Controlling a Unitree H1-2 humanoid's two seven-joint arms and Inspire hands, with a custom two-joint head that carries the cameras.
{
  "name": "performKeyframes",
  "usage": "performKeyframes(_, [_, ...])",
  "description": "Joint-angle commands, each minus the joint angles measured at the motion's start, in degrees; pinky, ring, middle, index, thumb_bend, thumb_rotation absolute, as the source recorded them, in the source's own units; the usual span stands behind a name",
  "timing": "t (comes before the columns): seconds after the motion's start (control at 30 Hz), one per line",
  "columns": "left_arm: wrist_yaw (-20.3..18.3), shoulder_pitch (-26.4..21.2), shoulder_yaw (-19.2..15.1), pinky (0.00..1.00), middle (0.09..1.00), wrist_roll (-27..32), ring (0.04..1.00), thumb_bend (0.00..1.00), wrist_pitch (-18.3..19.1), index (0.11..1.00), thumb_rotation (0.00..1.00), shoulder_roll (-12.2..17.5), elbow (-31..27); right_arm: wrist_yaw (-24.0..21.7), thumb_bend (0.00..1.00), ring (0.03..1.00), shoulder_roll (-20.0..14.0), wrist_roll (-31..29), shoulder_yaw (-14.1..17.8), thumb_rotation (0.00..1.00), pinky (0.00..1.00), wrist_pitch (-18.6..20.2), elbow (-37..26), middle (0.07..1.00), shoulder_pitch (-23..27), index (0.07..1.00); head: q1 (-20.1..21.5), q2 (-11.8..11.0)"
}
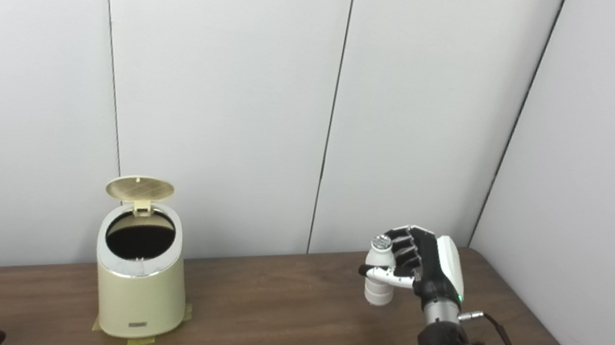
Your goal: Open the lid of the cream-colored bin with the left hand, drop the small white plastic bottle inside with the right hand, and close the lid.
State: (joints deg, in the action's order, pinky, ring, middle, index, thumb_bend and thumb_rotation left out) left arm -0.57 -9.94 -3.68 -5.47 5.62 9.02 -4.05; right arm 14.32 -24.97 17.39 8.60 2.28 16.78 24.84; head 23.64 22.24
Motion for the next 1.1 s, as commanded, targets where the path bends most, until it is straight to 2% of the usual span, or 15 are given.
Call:
performKeyframes(0.0, [0.24, -2.19, -0.02, 0.78, 0.863, 0.11, 0.793, 0.44, -1.46, 0.874, 0.00, 0.24, -1.53, -0.36, 0.51, 0.376, -1.19, 0.21, -0.53, 0.00, 0.34, -3.54, -4.45, 0.487, 2.43, 0.540, -0.17, -0.08])
performKeyframes(0.2, [0.21, -2.26, -0.04, 0.77, 0.870, 0.79, 0.803, 0.46, -3.29, 0.875, 0.00, -0.08, -0.24, -4.10, 0.51, 0.382, -0.14, 1.19, -4.10, 0.00, 0.33, -1.67, -12.85, 0.480, 4.27, 0.542, -1.93, -0.18])
performKeyframes(0.4, [1.24, -2.28, 0.57, 0.74, 0.853, -0.91, 0.783, 0.48, -5.09, 0.862, 0.00, -0.41, 1.13, -7.66, 0.51, 0.378, 2.02, 1.52, -7.08, 0.00, 0.32, -0.26, -17.40, 0.477, 7.81, 0.547, -4.44, -0.34])
performKeyframes(0.6, [1.53, -2.19, 0.58, 0.71, 0.839, -0.78, 0.765, 0.52, -6.11, 0.852, 0.00, -1.09, 3.19, -8.90, 0.51, 0.387, 6.04, 1.88, -8.99, 0.00, 0.32, -1.15, -17.30, 0.485, 11.76, 0.539, -8.13, -0.34])
performKeyframes(0.73, [1.87, -2.03, 0.89, 0.65, 0.818, -1.32, 0.733, 0.56, -7.29, 0.839, 0.00, -1.39, 4.33, -9.38, 0.51, 0.377, 8.16, 2.29, -9.99, 0.00, 0.29, -1.60, -16.77, 0.473, 13.71, 0.546, -10.29, -0.36])
performKeyframes(1.07, [3.41, -1.82, 1.94, 0.68, 0.812, -1.65, 0.753, 0.62, -9.30, 0.827, 0.02, -3.47, 7.20, -10.86, 0.51, 0.369, 15.16, 0.19, -11.46, 0.00, 0.28, -0.27, -16.97, 0.493, 16.25, 0.547, -17.80, -0.33])
